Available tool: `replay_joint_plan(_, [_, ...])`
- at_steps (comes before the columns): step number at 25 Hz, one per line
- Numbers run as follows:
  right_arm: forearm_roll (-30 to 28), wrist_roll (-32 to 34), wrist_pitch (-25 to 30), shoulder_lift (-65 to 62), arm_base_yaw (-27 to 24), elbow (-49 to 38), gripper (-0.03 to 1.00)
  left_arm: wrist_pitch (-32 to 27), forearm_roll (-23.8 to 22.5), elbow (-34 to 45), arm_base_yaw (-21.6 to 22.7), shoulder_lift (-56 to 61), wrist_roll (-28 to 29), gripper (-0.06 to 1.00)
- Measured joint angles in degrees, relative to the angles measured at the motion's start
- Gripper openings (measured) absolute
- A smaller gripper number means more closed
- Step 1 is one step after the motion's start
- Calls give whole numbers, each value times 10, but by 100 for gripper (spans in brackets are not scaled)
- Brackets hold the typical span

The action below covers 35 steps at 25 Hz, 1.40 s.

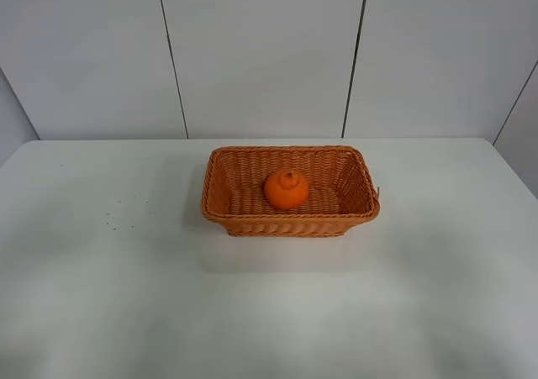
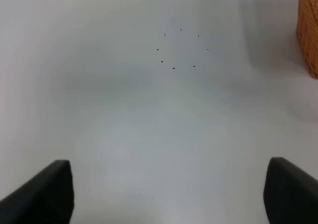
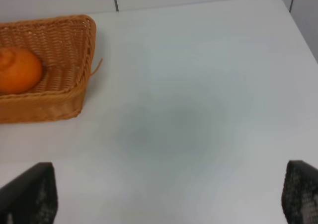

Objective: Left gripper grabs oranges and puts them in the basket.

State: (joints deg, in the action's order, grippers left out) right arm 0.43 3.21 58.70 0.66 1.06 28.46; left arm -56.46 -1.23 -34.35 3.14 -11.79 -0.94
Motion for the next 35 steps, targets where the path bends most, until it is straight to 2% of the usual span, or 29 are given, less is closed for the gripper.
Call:
replay_joint_plan(9, [0,0,0,0,0,0,69,-22,-4,48,0,15,24,87])
replay_joint_plan(17, [0,0,0,0,0,0,69,-24,-4,49,0,17,24,85])
replay_joint_plan(23, [0,0,0,0,0,0,69,-41,-4,51,0,17,-16,85])
replay_joint_plan(35, [0,0,0,0,0,0,69,-41,-2,61,0,23,-17,85])
